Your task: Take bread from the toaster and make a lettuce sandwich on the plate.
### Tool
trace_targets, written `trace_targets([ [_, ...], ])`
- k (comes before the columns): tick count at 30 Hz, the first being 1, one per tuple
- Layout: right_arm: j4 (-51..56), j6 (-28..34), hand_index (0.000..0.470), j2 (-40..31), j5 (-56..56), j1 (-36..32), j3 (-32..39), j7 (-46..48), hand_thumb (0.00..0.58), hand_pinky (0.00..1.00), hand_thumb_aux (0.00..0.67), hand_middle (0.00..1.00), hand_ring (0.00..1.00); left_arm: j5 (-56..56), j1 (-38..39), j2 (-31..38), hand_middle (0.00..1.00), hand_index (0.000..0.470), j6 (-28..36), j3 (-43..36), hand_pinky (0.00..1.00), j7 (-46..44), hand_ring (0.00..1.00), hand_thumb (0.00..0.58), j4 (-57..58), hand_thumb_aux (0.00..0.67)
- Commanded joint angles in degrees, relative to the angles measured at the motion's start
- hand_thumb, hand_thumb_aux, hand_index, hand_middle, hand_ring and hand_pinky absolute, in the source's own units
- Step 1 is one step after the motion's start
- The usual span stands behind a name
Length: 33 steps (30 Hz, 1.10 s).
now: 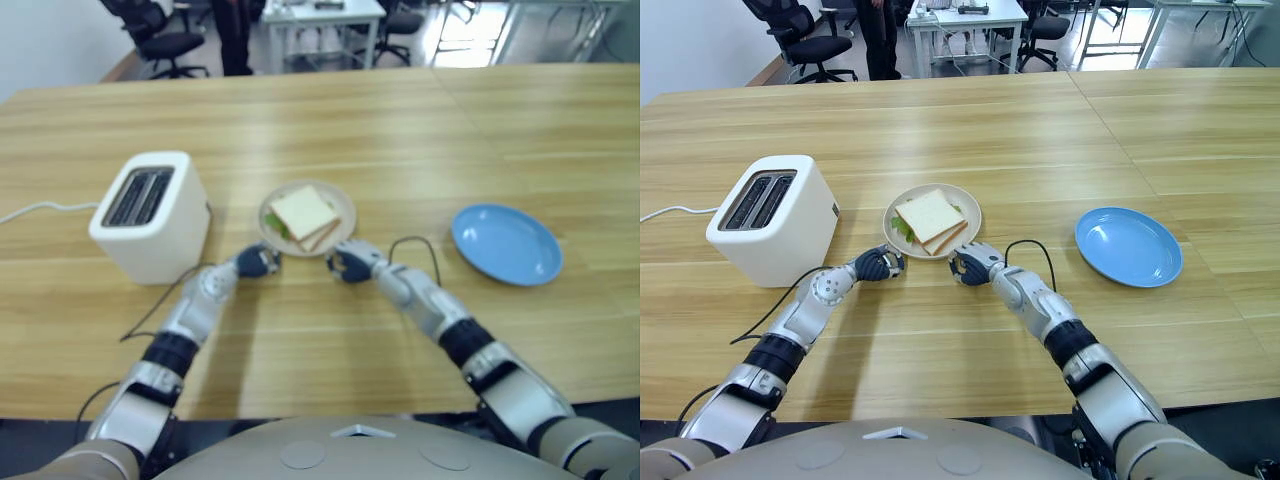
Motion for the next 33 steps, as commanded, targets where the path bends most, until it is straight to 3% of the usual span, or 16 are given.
trace_targets([
  [1, 15.0, -0.5, 0.460, 1.6, -0.1, -6.5, 0.8, -5.2, 0.580, 1.00, 0.670, 1.00, 1.00, 1.5, -4.9, -1.8, 1.00, 0.460, -0.9, -1.3, 1.00, 5.0, 1.00, 0.580, 12.2, 0.670],
  [5, 21.4, -1.1, 0.460, 2.4, -0.9, -11.2, 1.9, -10.0, 0.580, 1.00, 0.670, 1.00, 1.00, 1.6, -10.0, -3.4, 1.00, 0.460, -4.1, -1.1, 1.00, 11.3, 1.00, 0.580, 21.7, 0.670],
  [7, 20.3, -2.5, 0.460, 1.9, -0.3, -11.1, 1.9, -11.9, 0.580, 0.94, 0.670, 0.94, 0.94, 2.0, -10.8, -3.4, 1.00, 0.460, -4.9, -1.1, 1.00, 14.3, 1.00, 0.580, 22.9, 0.670],
  [8, 19.1, -2.7, 0.460, 1.3, -0.4, -10.5, 2.1, -12.6, 0.580, 0.05, 0.670, 0.05, 0.05, 2.4, -10.8, -3.1, 0.08, 0.377, -5.1, -1.3, 0.08, 15.6, 0.08, 0.561, 22.8, 0.549],
  [9, 17.0, -3.1, 0.460, 0.3, -0.4, -9.5, 2.1, -13.4, 0.580, 0.00, 0.670, 0.00, 0.00, 2.5, -10.5, -2.7, 0.00, 0.254, -5.3, -1.1, 0.00, 16.5, 0.00, 0.464, 22.1, 0.370],
  [10, 14.3, -3.8, 0.346, -0.7, 0.1, -8.2, 1.6, -14.1, 0.545, 0.00, 0.504, 0.00, 0.00, 2.4, -10.1, -2.3, 0.00, 0.000, -5.5, -0.9, 0.00, 17.2, 0.00, 0.000, 21.3, 0.000],
  [11, 12.5, -4.3, 0.267, -1.4, 0.5, -7.3, 1.3, -14.6, 0.478, 0.00, 0.389, 0.00, 0.00, 2.3, -9.8, -2.0, 0.00, 0.000, -5.7, -0.7, 0.00, 17.5, 0.00, 0.000, 20.8, 0.000],
  [12, 7.8, -4.8, 0.267, -2.9, 1.5, -5.0, 0.0, -15.1, 0.478, 0.00, 0.389, 0.00, 0.00, 2.4, -8.9, -1.1, 0.00, 0.000, -5.8, -0.4, 0.00, 18.5, 0.00, 0.000, 18.8, 0.000],
  [13, 2.6, -5.3, 0.000, -4.5, 2.9, -2.3, -1.8, -15.5, 0.000, 0.00, 0.000, 0.00, 0.00, 2.0, -7.5, -0.2, 0.00, 0.000, -6.5, 0.5, 0.00, 19.4, 0.00, 0.000, 15.9, 0.000],
  [17, -16.0, -6.9, 0.000, -6.6, 14.3, 9.0, -11.8, -14.5, 0.000, 0.00, 0.000, 0.00, 0.00, -2.5, -0.7, 1.4, 0.00, 0.000, -11.8, 6.4, 0.00, 23.1, 0.00, 0.000, 1.1, 0.000],
  [20, -22.5, -6.4, 0.000, -1.9, 32.1, 15.8, -20.4, -8.9, 0.000, 0.00, 0.000, 0.00, 0.00, -10.2, 2.7, -1.1, 0.00, 0.000, -17.9, 11.3, 0.00, 22.6, 0.00, 0.000, -2.7, 0.000],
  [23, -19.8, -4.9, 0.000, 4.0, 47.2, 18.4, -26.7, -1.4, 0.000, 0.00, 0.000, 0.00, 0.00, -19.6, 3.6, -5.5, 0.00, 0.000, -20.4, 15.9, 0.00, 19.5, 0.00, 0.000, -1.0, 0.000],
  [33, -12.5, -9.3, 0.000, 7.9, 50.1, 14.9, -32.8, 1.6, 0.000, 0.00, 0.000, 0.00, 0.00, -29.4, -1.4, -11.6, 0.00, 0.000, -27.2, 21.7, 0.00, 13.7, 0.00, 0.000, 9.7, 0.000],
])
